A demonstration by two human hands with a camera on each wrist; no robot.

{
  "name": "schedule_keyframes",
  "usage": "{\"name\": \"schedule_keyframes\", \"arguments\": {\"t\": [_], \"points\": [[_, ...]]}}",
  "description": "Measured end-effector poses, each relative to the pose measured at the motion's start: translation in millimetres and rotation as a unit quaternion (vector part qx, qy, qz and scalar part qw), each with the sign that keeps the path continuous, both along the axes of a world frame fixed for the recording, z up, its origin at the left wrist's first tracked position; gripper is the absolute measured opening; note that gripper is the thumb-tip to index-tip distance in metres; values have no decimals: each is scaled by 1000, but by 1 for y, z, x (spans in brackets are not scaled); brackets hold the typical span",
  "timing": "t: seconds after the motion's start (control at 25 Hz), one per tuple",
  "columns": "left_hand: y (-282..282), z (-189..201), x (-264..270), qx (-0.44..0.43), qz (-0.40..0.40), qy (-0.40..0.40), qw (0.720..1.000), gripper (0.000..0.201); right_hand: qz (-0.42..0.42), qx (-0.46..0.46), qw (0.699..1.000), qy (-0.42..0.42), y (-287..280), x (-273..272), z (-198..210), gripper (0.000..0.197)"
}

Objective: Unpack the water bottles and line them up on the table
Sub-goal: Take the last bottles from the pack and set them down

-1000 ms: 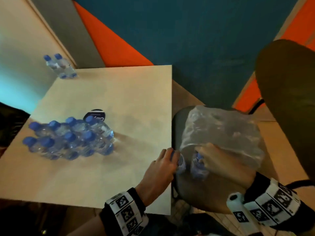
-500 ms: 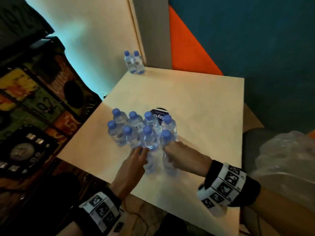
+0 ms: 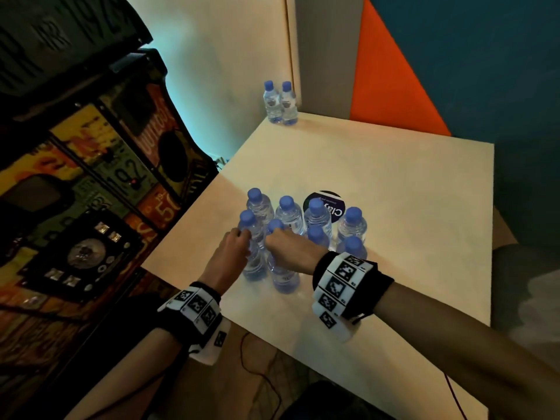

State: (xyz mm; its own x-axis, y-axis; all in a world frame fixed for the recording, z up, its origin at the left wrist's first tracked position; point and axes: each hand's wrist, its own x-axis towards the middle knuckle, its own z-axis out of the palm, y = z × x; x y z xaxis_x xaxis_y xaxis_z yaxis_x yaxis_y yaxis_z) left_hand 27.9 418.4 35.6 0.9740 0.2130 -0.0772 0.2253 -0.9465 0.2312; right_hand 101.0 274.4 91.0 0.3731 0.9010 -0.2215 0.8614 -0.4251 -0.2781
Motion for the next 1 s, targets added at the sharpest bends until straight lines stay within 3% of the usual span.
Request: {"name": "schedule_keyframes", "arguments": {"t": [0.32, 0.52, 0.64, 0.8, 0.84, 0.92, 1.0], "points": [[-5, 1, 1, 18, 8, 23, 1000, 31, 0, 9, 1000, 1, -7, -5, -3, 23], [-3, 16, 2, 7, 13, 49, 999, 42, -1, -15, 998, 62, -7, -1, -2, 14], [13, 37, 9, -30, 49, 12, 998, 42, -66, 30, 992, 100, 1, 24, 14, 21], [51, 64, 51, 15, 43, -23, 999, 36, -155, 43, 985, 56, 20, 72, 28, 19], [60, 67, 66, 19, 31, -12, 999, 36, -166, 23, 985, 38, 25, 80, 28, 26], [73, 67, 96, 9, -19, 31, 999, 38, -183, -18, 983, 25, 34, 91, 26, 18], [85, 60, 122, -18, -101, 100, 990, 39, -177, -75, 981, 15, 47, 99, 16, 34]]}}
